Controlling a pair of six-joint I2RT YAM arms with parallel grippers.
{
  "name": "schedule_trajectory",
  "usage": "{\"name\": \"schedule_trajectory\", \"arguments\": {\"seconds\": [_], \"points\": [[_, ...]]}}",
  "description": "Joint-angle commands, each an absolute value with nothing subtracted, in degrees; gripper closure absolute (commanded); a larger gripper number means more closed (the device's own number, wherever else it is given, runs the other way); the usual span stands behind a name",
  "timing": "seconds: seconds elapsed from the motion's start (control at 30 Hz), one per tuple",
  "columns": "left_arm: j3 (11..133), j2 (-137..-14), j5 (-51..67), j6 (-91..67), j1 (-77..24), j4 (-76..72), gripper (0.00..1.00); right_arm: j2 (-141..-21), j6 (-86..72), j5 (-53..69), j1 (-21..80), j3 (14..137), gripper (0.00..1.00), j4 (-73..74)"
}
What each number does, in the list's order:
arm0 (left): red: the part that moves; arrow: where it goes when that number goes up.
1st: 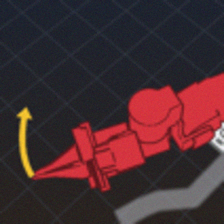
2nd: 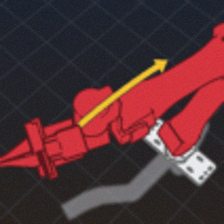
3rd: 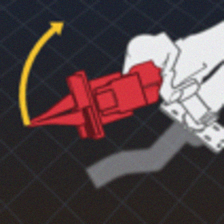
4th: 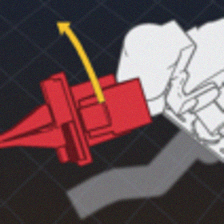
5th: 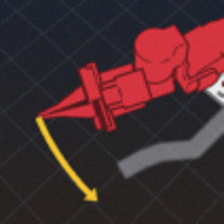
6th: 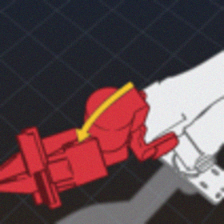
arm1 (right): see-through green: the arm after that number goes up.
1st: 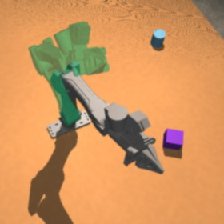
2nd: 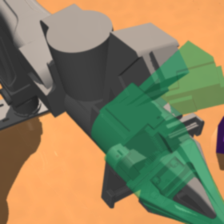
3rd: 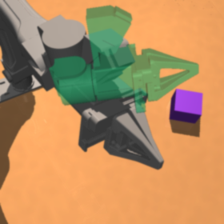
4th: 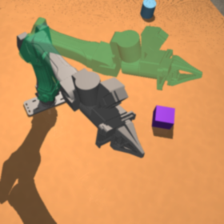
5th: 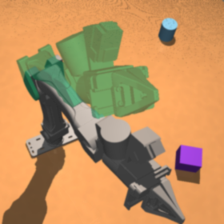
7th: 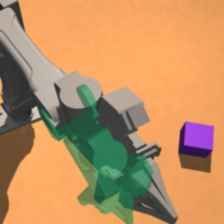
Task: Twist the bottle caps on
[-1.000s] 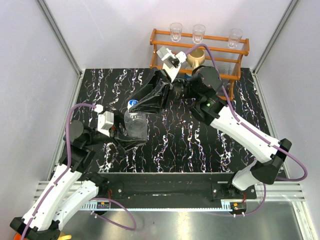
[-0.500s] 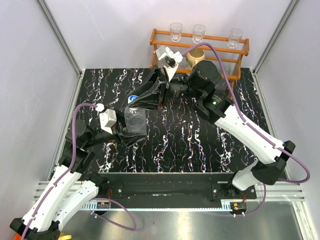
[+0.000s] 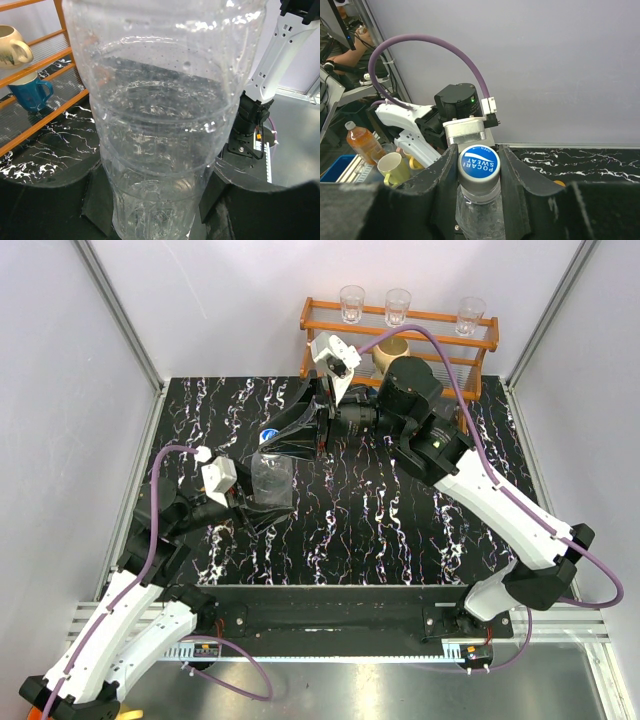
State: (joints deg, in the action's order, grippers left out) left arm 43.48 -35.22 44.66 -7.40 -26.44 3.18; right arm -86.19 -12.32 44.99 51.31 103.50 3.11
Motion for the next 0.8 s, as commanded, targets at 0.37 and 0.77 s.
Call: {"name": "schedule_trajectory", "arguments": {"seconds": [0.37, 0.77], "points": [[41.2, -34.4, 36.4, -11.6, -25.8, 6.9, 0.53, -84.2, -11.9, 49.1, 51.9, 109.6, 1.0, 4.9], [41.5, -34.2, 39.6, -11.9, -25.8, 6.9, 0.53, -85.0, -8.0, 46.8, 52.0, 108.2, 1.0, 8.3]]}}
